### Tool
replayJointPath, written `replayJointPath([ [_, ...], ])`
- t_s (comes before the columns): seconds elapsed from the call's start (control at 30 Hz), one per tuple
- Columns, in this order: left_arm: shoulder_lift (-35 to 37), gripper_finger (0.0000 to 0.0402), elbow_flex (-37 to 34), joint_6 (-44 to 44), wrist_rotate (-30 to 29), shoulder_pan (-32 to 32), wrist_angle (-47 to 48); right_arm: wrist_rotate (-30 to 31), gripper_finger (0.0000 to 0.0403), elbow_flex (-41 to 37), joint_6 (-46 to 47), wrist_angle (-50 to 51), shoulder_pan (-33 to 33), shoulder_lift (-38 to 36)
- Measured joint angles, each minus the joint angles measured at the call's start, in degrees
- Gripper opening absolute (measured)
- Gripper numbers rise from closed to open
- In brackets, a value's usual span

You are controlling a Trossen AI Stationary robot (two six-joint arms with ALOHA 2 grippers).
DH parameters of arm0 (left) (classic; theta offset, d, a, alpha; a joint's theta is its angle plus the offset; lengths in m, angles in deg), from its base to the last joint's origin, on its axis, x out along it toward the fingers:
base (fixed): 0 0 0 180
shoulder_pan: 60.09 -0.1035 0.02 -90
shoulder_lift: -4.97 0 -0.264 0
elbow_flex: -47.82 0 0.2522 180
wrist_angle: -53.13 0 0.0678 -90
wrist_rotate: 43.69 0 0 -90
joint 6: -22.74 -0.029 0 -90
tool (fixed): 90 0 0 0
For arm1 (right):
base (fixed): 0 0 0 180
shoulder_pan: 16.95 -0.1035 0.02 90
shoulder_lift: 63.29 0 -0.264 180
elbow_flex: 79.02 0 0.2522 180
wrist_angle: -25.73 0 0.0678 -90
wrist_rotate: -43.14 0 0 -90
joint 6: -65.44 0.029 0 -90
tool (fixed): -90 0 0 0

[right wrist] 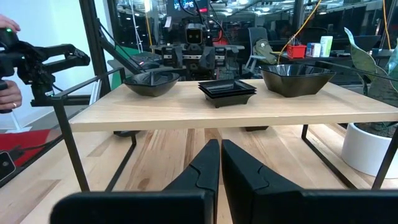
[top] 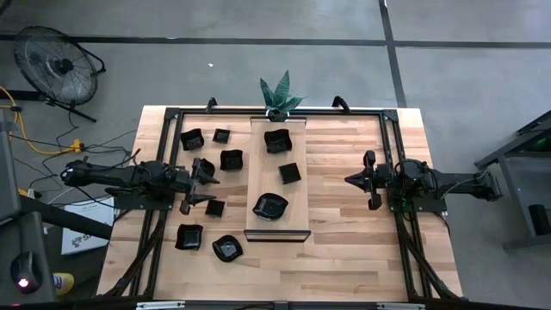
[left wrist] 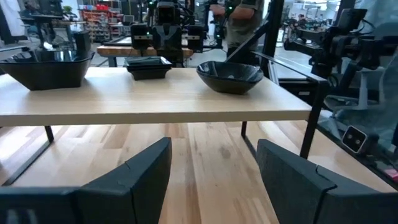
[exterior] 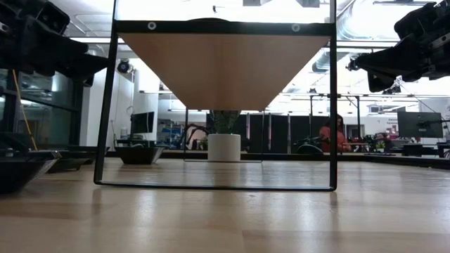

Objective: Pick & Place Mini shaped plates
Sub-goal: Stack the black distorted square plate on top of the black distorted square plate on the shelf

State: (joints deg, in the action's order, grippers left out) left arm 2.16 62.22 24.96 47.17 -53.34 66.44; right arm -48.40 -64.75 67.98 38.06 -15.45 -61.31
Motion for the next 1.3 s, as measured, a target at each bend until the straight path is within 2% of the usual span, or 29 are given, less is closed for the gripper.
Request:
replayJointPath([
  [0.17, -0.01, 0.0234, 0.63, -0.49, -2.37, 0.0, 0.56, 0.0, 0.0012, 0.0, 0.0, 0.0, 0.0, 0.0],
  [0.43, -5.44, 0.0234, 10.97, -0.51, -22.23, -0.04, 14.14, 0.0, 0.0012, 0.0, 0.0, -0.02, 0.0, -0.02],
  [0.67, -14.5, 0.0234, 17.6, -0.39, -29.97, -0.5, 15.57, 0.0, 0.0012, 0.0, 0.0, -0.02, 0.0, -0.02],
  [0.77, -18.72, 0.0234, 20.26, 1.32, -30.16, -3.59, 15.89, 0.0, 0.0012, 0.0, 0.0, -0.02, 0.0, -0.02],
  [0.9, -23.04, 0.0234, 23.12, 4.34, -27.87, -11.09, 17.54, 0.0, 0.0012, 0.0, 0.0, -0.02, 0.0, -0.02],
  [1.3, -31.23, 0.0234, 26.27, 17.72, -8.87, -38.72, 25.8, 0.02, 0.0012, 0.0, 0.0, -0.02, -0.01, -0.02],
])
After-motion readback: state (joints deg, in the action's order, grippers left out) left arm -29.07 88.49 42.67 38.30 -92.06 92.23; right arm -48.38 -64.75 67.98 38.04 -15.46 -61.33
